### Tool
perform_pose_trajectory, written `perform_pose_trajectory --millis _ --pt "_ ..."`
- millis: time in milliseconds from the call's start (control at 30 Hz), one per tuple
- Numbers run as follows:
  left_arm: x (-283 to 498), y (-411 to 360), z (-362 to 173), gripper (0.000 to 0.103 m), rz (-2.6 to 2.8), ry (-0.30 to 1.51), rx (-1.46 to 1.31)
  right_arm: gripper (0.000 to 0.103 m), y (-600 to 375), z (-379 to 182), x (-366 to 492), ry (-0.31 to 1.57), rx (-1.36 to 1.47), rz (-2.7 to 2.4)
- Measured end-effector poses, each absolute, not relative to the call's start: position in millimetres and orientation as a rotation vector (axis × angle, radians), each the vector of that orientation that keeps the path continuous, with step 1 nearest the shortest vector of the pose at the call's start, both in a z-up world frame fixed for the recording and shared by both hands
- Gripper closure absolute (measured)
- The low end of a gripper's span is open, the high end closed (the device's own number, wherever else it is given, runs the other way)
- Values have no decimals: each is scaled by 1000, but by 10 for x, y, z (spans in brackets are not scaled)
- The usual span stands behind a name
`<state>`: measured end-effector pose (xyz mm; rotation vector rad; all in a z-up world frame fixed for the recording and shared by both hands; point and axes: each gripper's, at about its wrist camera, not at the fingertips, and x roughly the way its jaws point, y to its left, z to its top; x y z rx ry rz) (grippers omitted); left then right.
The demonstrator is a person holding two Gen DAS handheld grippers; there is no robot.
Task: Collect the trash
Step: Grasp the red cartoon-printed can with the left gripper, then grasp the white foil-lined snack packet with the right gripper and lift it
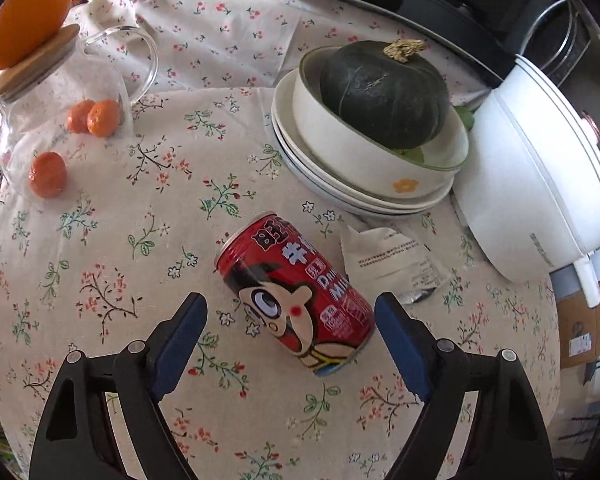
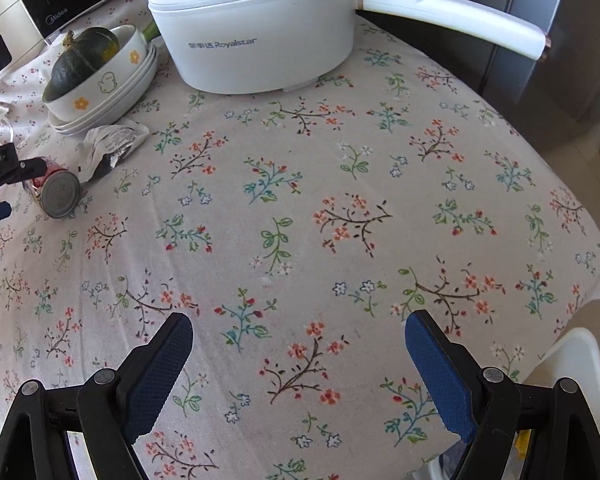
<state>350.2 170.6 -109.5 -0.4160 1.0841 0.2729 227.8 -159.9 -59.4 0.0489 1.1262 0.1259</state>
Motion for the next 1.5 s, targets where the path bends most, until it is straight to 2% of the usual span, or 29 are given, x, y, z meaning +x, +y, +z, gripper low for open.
perform_pose_trajectory --millis 67,133,200,267,433,667,867,1167,1400,1500 --pt "3572 1713 -1163 16 279 1088 -439 13 -1626 -602 2287 1133 45 128" --pt "3620 1719 -1222 22 299 1106 -447 13 -1649 -597 2285 1131 37 129" --pt "3632 1725 -1300 43 291 1142 -472 13 -1664 -591 2283 1125 22 121" --pt "3566 1763 -1347 47 281 1145 -507 13 -1678 -590 2284 1123 10 110" --pt "3232 1796 -1231 48 262 1125 -439 13 -1658 -583 2272 1116 -4 116" --pt "2387 1951 -773 48 191 1055 -354 13 -1480 -610 2210 1135 -41 164" --pt "1793 2195 -434 48 187 966 -331 13 -987 -624 2322 1124 -68 223" --pt "1484 2615 -382 48 138 927 -348 13 -101 -789 2844 1006 -71 339" --pt "1465 2803 -355 48 170 910 -342 13 206 -991 3343 967 0 347" --pt "1508 2802 -411 48 170 927 -330 17 318 -1085 3477 944 -13 330"
